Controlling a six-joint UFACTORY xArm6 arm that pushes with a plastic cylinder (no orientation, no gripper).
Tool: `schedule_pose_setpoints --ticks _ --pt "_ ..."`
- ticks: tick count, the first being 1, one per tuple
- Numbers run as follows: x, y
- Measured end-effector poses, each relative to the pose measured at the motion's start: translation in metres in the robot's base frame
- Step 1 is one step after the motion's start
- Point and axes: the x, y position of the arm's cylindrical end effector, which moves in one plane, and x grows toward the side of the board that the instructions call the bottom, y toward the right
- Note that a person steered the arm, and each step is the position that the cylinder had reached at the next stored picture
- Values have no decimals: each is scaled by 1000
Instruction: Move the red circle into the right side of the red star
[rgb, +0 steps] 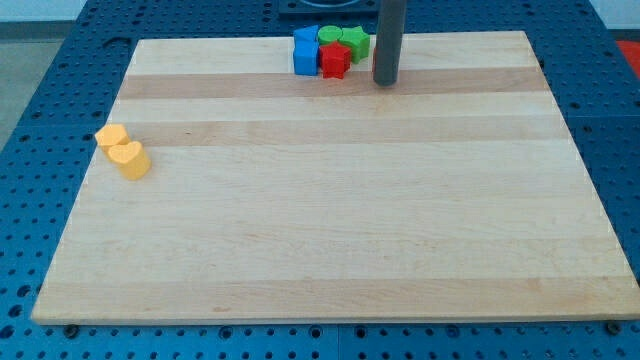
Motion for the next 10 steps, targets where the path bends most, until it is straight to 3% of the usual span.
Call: schedule_pose_setpoints --ticks 1,3,5,7,10 --pt "9 36" --pt "-52 89" --pt "-64 75" --pt "-34 81" --pt "-36 25"
